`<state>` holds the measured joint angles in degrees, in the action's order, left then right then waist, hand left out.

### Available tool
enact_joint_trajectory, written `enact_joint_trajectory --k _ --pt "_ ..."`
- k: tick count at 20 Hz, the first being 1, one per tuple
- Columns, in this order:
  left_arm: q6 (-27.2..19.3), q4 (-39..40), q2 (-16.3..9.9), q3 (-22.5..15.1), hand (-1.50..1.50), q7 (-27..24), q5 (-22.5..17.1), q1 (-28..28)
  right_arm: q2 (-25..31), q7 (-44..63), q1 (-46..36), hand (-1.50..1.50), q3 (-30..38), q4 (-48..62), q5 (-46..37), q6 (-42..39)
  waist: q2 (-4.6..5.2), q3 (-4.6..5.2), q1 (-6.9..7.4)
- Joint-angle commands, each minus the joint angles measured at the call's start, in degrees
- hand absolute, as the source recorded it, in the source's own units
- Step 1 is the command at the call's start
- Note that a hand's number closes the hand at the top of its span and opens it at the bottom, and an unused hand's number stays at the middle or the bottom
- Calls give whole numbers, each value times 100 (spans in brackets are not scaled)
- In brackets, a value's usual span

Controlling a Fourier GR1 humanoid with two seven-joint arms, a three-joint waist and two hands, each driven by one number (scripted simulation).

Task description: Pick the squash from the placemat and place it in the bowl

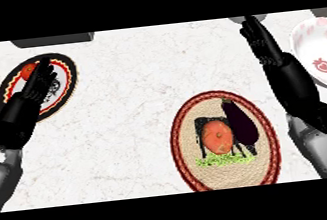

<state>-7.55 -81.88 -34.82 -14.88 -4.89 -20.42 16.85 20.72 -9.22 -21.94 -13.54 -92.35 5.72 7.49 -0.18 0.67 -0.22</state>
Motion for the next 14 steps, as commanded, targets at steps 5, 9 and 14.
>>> enact_joint_trajectory --k 5,9,14 --pt "-511 -16 159 730 0 -149 -235 209 -1096 398 -48 -150 -1916 -459 1056 -1647 32 -59 474" --pt "-669 61 208 1121 0 -169 -490 -214 -1193 36 623 -150 -2173 -792 -1202 417 -41 -63 28" --pt "-670 -329 407 1134 0 -230 -387 -513 -390 -1193 2083 -150 -2900 -1370 -2020 399 -6 -69 -8"
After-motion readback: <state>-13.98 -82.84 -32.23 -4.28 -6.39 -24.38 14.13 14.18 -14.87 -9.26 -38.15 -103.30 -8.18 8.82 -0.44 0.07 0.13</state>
